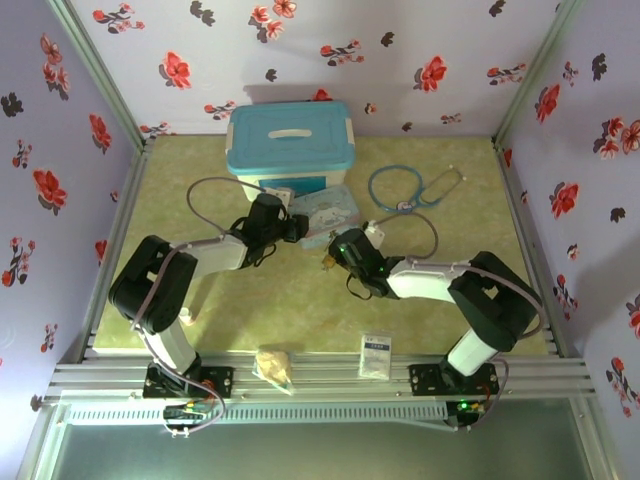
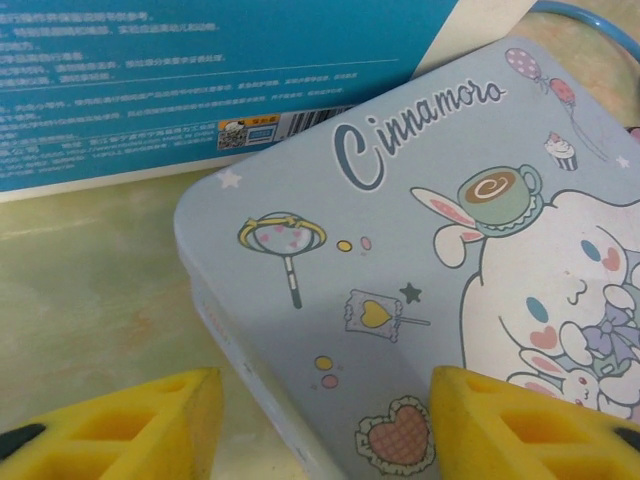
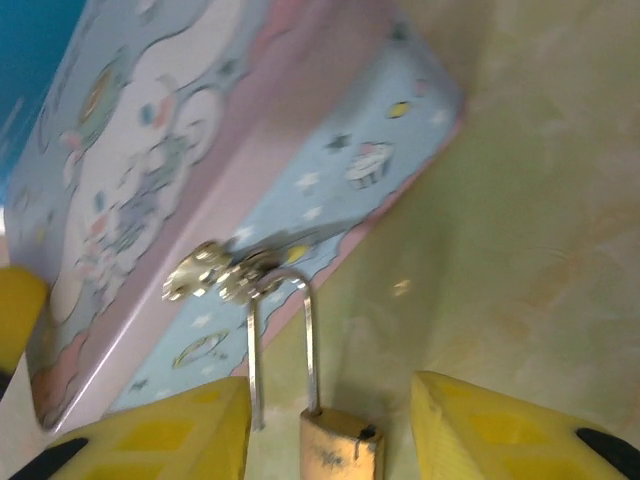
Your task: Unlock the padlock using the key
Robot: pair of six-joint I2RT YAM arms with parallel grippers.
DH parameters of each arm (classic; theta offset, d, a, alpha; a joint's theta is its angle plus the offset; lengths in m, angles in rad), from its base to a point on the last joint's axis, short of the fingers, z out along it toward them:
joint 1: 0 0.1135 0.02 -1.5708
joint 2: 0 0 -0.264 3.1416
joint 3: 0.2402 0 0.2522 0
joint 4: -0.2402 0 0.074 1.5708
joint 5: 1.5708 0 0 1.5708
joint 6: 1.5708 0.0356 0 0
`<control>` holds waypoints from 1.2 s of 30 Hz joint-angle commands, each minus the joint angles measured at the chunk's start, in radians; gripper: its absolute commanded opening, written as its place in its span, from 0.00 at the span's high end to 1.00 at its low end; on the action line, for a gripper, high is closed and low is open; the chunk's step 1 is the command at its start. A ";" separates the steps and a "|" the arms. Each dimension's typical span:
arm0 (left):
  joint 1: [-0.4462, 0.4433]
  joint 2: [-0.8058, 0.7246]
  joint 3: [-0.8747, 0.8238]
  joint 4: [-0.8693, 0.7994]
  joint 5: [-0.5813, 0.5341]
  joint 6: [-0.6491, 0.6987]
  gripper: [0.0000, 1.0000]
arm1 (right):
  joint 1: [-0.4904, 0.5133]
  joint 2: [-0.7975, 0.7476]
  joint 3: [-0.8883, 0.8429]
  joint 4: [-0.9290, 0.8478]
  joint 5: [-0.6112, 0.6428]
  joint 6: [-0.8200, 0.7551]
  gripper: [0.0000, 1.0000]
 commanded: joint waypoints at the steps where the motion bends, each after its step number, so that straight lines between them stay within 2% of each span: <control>1: 0.012 -0.020 0.022 -0.186 0.026 -0.003 0.40 | 0.008 0.010 0.055 -0.264 -0.041 -0.334 0.54; 4: 0.011 -0.030 0.075 -0.227 0.031 -0.034 0.37 | 0.013 0.042 0.142 -0.401 -0.062 -0.597 0.53; 7: 0.011 -0.022 0.115 -0.233 0.068 -0.087 0.35 | 0.014 0.038 0.162 -0.433 -0.066 -0.787 0.49; 11: 0.009 0.001 0.150 -0.213 0.096 -0.132 0.35 | 0.012 0.006 0.084 -0.272 -0.141 -0.983 0.42; 14: 0.008 0.026 0.178 -0.238 0.068 -0.132 0.35 | -0.016 0.025 0.074 -0.216 -0.221 -1.016 0.37; 18: 0.010 0.061 0.194 -0.261 0.025 -0.120 0.35 | -0.026 0.081 0.097 -0.174 -0.267 -1.058 0.36; 22: 0.010 0.096 0.204 -0.263 0.023 -0.123 0.35 | -0.024 0.120 0.112 -0.158 -0.243 -1.084 0.36; 27: 0.011 0.111 0.204 -0.263 0.014 -0.126 0.35 | -0.011 0.186 0.133 -0.135 -0.144 -1.119 0.37; 31: 0.012 0.118 0.205 -0.265 0.014 -0.118 0.35 | 0.000 0.221 0.151 -0.114 -0.143 -1.140 0.38; 36: 0.015 0.123 0.205 -0.265 0.014 -0.114 0.36 | 0.003 0.232 0.142 -0.122 -0.153 -1.120 0.47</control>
